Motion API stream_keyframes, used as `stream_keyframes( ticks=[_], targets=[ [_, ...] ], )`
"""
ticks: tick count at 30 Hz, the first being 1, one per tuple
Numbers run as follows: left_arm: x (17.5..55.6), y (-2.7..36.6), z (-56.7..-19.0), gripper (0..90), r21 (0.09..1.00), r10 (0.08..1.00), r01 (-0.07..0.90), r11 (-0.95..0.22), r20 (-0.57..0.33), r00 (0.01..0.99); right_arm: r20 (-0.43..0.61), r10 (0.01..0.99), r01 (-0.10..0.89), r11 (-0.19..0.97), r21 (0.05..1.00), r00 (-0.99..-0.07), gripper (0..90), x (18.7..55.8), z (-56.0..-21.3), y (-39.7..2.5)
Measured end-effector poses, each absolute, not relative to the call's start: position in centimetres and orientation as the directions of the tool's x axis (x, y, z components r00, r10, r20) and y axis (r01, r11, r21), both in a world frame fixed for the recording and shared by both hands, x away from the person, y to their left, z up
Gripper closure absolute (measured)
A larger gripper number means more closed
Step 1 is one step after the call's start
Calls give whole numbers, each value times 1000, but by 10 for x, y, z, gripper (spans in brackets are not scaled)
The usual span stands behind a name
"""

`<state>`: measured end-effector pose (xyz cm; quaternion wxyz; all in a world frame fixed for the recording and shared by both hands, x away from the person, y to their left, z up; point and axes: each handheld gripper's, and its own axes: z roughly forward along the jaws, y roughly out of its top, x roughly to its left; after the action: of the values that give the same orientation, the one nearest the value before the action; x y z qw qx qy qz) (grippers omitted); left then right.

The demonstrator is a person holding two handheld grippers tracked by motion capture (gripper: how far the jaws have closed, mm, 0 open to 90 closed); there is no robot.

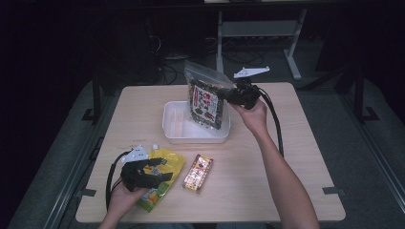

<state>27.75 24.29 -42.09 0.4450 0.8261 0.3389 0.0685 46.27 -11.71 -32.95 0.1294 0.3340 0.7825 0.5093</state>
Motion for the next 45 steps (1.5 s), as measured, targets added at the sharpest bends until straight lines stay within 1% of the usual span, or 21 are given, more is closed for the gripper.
stream_keyframes(
  ticks=[1, 2, 4, 5, 6, 8, 15, 16, 19, 20, 28, 31, 38, 45],
  targets=[
    [278, 243, -421, 232, 782, 621, 499, -374, -188, 761, 138, 655, 391, 258, 883, -743, 730, 463, -329, -117],
    [278, 243, -421, 232, 781, 622, 498, -376, -186, 761, 140, 658, 394, 255, 883, -739, 673, 462, -329, -117],
    [278, 243, -421, 231, 781, 621, 499, -376, -187, 761, 141, 663, 398, 254, 882, -735, 669, 462, -328, -118],
    [278, 242, -421, 230, 781, 621, 498, -377, -186, 761, 145, 665, 403, 253, 880, -733, 636, 462, -328, -119],
    [278, 242, -421, 229, 781, 621, 498, -377, -186, 761, 145, 665, 403, 253, 880, -733, 636, 462, -328, -119],
    [278, 241, -421, 227, 780, 622, 499, -377, -185, 761, 154, 670, 414, 247, 876, -726, 589, 462, -327, -121],
    [278, 239, -422, 221, 776, 621, 501, -384, -185, 762, 162, 665, 415, 241, 877, -729, 532, 457, -325, -124],
    [278, 239, -421, 221, 776, 620, 500, -384, -184, 763, 165, 662, 417, 242, 876, -731, 510, 456, -325, -125],
    [278, 238, -421, 220, 777, 620, 499, -384, -184, 763, 163, 659, 416, 247, 875, -734, 501, 454, -325, -125],
    [278, 238, -421, 219, 777, 619, 499, -385, -184, 764, 162, 658, 416, 250, 874, -735, 481, 452, -324, -125],
    [278, 234, -422, 210, 774, 618, 501, -387, -186, 764, 171, 659, 431, 255, 866, -733, 421, 445, -324, -131],
    [278, 233, -422, 209, 773, 617, 502, -389, -186, 765, 170, 657, 429, 256, 866, -735, 420, 442, -325, -133],
    [277, 230, -423, 208, 769, 614, 499, -401, -178, 769, 176, 655, 440, 263, 859, -735, 381, 431, -326, -140],
    [277, 227, -423, 205, 766, 614, 501, -402, -180, 768, 189, 650, 449, 261, 854, -736, 364, 422, -329, -146]
  ],
)
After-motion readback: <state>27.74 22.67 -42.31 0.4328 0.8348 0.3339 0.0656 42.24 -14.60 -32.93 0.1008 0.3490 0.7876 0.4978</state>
